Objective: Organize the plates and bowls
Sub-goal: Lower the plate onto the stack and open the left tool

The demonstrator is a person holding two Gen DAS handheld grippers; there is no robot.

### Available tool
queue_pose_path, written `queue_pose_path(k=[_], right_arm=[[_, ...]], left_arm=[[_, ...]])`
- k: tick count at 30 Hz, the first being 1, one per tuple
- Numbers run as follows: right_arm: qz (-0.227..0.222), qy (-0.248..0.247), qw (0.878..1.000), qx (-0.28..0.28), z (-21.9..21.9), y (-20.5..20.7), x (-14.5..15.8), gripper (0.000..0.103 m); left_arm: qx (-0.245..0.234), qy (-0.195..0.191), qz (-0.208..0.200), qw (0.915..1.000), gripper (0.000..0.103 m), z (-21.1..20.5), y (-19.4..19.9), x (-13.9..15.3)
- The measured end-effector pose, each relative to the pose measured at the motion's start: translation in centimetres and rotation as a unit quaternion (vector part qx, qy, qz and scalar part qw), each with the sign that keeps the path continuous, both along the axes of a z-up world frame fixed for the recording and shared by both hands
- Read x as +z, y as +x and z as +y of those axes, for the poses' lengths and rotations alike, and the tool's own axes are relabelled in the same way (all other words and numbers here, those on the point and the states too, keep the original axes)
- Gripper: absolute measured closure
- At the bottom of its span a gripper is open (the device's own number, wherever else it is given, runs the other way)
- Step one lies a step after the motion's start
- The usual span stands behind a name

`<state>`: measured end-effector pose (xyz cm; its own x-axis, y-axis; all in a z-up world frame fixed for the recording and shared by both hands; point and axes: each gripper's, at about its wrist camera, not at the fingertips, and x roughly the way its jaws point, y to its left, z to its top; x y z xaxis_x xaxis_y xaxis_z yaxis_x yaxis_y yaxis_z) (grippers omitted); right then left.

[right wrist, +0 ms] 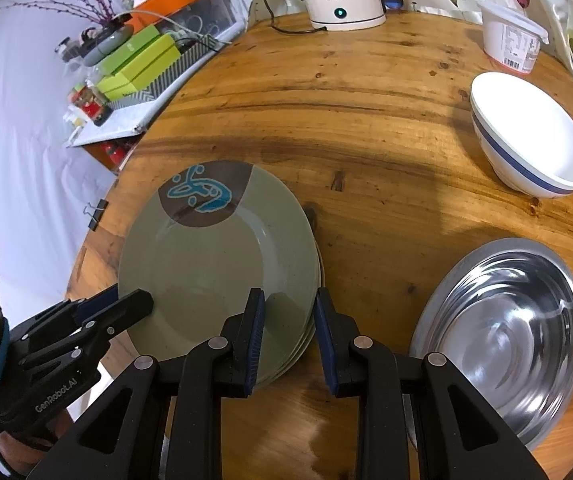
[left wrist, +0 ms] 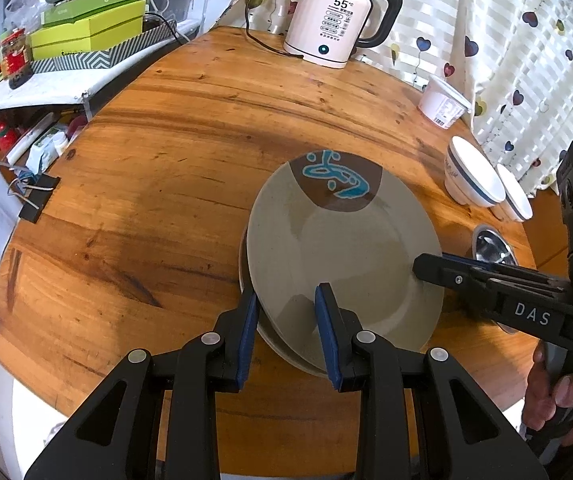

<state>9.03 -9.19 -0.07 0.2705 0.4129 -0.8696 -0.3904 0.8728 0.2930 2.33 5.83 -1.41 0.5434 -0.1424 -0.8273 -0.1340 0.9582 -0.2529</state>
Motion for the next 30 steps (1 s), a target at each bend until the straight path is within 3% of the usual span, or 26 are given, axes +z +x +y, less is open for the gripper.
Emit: queue_pose_path(k=[21,30], right_arm=[[-0.03,-0.039,0.999,0.019,1.0,-0.7,-0.2,0.075],[-0.034,-0.043,0.998,0.022,1.1,-0.8,-0.2,0.075]], left_arm=[[0.004,0.045,-0.007,0.9989,0.067,-1.4,-0.4,-0.2],[0.002,0.048,-0.01,0.9988,0.064,-1.6,-0.5,-0.1]])
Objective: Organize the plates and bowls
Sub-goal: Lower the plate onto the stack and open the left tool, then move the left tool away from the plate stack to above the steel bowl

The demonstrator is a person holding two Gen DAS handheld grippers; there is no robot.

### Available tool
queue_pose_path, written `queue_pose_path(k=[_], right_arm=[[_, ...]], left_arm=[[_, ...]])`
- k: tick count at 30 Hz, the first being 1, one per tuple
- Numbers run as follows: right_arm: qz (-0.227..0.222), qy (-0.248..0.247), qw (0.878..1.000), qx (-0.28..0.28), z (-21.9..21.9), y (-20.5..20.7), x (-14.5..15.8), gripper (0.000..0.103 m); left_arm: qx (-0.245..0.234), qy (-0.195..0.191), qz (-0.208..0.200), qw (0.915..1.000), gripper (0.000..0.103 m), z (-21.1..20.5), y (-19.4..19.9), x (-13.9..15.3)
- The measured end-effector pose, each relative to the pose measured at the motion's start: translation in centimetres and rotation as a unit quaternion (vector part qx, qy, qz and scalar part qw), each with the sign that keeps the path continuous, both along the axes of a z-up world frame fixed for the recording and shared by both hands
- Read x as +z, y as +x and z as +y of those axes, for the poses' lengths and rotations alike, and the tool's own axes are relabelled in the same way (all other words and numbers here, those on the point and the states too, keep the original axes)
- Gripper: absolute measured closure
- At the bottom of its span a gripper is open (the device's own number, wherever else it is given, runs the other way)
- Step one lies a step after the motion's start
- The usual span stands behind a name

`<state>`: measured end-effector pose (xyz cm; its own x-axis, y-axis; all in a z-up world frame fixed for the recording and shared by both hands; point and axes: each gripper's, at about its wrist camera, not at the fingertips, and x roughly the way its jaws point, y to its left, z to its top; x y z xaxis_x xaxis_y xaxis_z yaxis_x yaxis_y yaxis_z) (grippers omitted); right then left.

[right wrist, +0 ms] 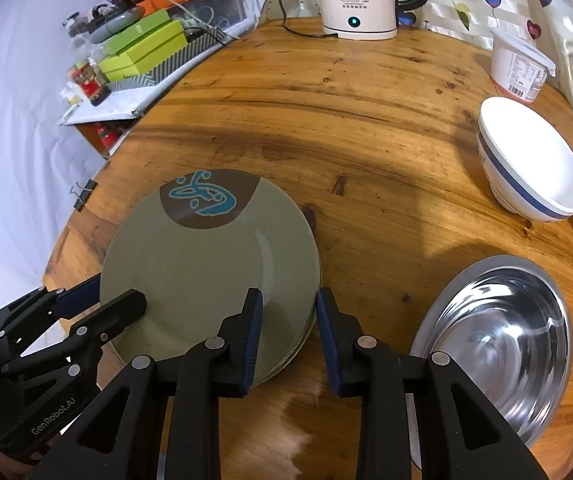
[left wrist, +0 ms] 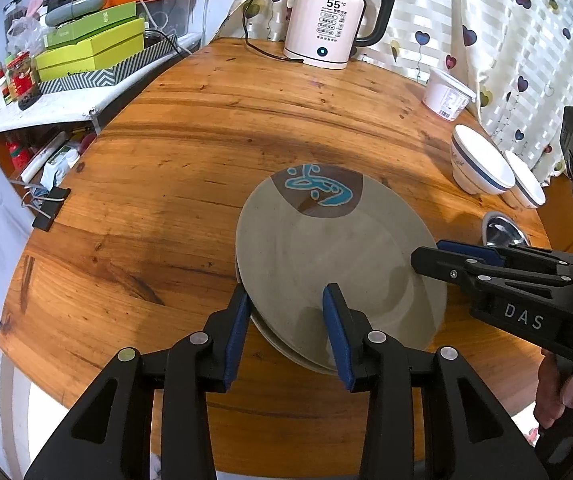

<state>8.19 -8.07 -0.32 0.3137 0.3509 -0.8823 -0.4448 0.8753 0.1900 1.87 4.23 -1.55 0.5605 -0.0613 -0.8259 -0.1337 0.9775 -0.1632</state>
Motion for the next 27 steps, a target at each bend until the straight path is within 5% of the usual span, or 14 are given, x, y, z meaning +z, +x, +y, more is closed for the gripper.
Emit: queue_pose_path(k=[27], right_arm=[[-0.006,0.038,0.999,0.013,-1.1,0.3,0.5,0.076]], left_arm=[[0.008,-0.035,-0.021,0.9991,0.064,2.0,0.6,0.0]])
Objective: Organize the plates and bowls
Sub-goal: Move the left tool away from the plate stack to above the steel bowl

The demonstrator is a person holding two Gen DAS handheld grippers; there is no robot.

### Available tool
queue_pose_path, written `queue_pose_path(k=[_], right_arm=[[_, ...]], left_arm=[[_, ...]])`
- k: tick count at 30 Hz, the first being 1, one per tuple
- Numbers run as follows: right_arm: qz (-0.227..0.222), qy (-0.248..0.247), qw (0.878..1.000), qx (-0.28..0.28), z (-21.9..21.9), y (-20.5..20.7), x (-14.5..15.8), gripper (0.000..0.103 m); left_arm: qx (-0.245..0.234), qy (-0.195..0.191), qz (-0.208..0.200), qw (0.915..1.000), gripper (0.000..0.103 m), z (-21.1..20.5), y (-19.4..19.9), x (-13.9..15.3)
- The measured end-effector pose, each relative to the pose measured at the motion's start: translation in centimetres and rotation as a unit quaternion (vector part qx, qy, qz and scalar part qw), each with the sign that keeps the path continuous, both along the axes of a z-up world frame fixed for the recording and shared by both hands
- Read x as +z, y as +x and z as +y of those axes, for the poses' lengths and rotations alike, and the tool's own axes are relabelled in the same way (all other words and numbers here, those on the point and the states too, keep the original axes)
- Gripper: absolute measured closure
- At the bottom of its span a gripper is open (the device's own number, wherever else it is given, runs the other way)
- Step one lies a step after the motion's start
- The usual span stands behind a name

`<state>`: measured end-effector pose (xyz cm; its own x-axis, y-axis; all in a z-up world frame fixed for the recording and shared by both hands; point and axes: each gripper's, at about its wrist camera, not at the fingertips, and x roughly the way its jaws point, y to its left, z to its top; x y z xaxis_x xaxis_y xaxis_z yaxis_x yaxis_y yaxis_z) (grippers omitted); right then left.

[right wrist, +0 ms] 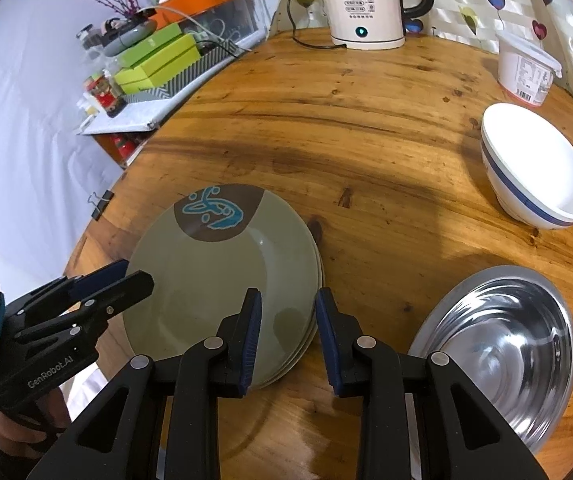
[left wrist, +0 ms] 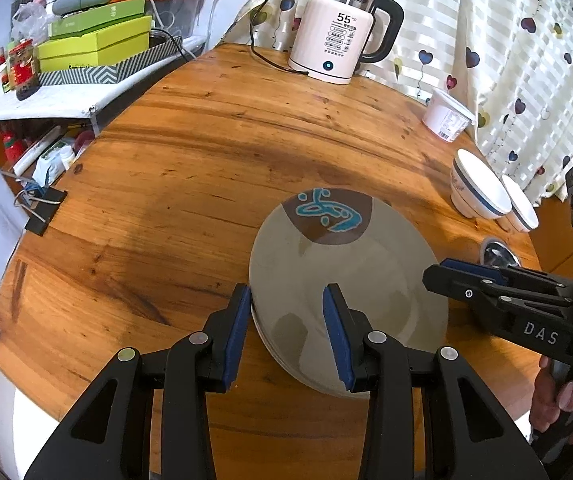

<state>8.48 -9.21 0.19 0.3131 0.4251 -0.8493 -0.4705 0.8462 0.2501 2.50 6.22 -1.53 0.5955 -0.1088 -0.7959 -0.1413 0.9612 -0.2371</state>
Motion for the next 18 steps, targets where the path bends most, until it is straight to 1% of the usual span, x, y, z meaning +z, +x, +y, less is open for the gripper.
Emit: queue_pose_path(k=[5,10,14,16,18], right_arm=[[-0.001,-0.001,1.0,0.0,0.0,0.0,0.0,0.076],[0.003,0.003,1.0,0.001,-0.1,0.0,0.0,0.076],[-0.003,0.017,1.0,-0.006,-0.8,0.1,1.1,0.075],[-0.014,0.025,1.0,-0.01,-1.3,0.1,2.0,0.072],[-0.032,0.032,0.999,-0.014,-1.9,-0.1,3.3,0.063]], left_arm=[[-0.003,0.009,0.001,1.0,0.063,-0.2,-0.1,0.0],[-0.004,0.004,0.0,1.0,0.063,-0.1,-0.2,0.0],[0.002,0.004,-0.012,0.9999,0.063,0.5,-0.5,0.8],[0.009,0.006,-0.023,0.9997,0.063,1.0,-0.6,1.6],[0.012,0.007,-0.031,0.9994,0.063,1.3,-0.7,2.2]])
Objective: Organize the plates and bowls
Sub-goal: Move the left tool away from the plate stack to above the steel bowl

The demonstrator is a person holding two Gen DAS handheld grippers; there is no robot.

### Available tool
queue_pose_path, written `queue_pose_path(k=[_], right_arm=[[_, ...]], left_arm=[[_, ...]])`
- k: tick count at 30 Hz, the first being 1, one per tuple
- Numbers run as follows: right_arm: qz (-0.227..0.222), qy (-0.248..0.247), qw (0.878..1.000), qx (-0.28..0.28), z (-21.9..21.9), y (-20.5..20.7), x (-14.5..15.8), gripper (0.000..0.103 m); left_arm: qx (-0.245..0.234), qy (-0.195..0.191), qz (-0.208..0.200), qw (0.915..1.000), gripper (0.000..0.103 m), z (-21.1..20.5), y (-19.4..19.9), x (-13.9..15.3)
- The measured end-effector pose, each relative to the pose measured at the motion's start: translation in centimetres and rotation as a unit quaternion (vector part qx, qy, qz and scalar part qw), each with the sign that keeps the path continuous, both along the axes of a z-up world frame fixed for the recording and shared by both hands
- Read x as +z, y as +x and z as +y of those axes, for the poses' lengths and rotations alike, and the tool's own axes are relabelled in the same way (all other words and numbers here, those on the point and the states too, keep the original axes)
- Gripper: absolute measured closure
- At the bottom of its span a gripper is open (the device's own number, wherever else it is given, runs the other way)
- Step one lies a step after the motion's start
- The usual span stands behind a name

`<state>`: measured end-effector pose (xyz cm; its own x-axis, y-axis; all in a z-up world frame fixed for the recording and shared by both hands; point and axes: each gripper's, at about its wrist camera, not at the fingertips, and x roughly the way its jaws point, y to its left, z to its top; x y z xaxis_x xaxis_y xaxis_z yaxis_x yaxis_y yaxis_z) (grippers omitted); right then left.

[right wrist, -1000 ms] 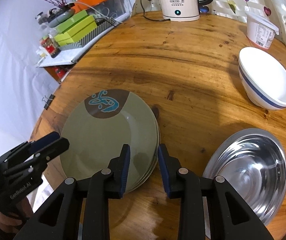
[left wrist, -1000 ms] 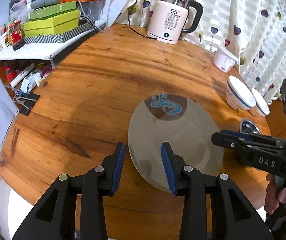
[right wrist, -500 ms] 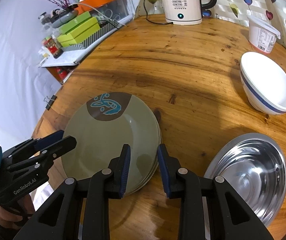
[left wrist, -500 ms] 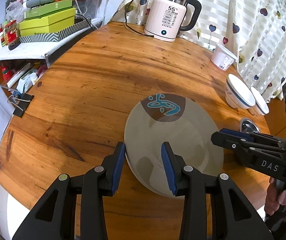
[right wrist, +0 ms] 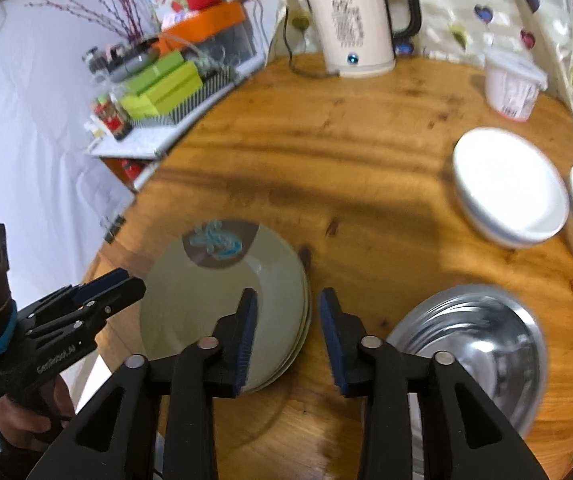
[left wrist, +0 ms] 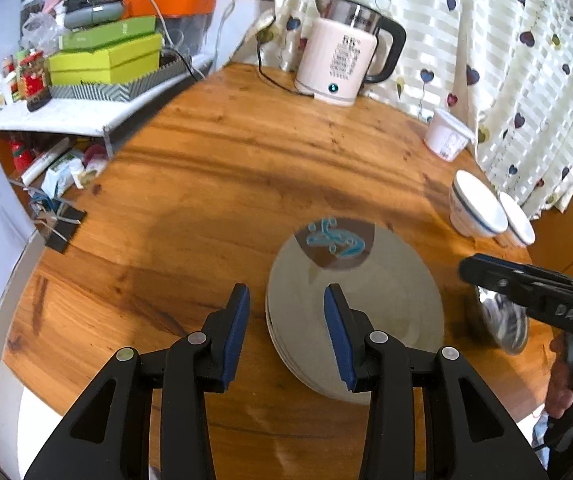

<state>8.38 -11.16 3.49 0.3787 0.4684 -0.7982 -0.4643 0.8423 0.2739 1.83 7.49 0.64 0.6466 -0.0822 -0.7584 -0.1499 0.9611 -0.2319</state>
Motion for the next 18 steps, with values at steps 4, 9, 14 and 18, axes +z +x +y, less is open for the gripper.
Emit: queue_pose_path(k=[4,9,14,18], right_arm=[[-0.026,0.007,1.0,-0.001,-1.1,-0.7,1.6,0.057],[-0.042,-0.008,0.999,0.0,-1.9,-2.1,2.0,0.055],[-0.047,-0.009,0.999,-0.006,-3.0,-3.5,2.3,0.055],[-0.055,-0.021,0.998,-0.024,-4.2,-4.5,2.6,0.054]], left_arm=[[-0.008,0.0,-0.009,0.9999,0.063,-0.4,0.0,0.8],[-0.038,0.0,-0.012,0.9992,0.063,-2.3,0.1,1.1],[-0.07,-0.001,-0.019,0.9974,0.063,-4.4,-0.3,1.8],[-0.097,-0.002,-0.023,0.995,0.063,-6.5,-0.3,2.2]])
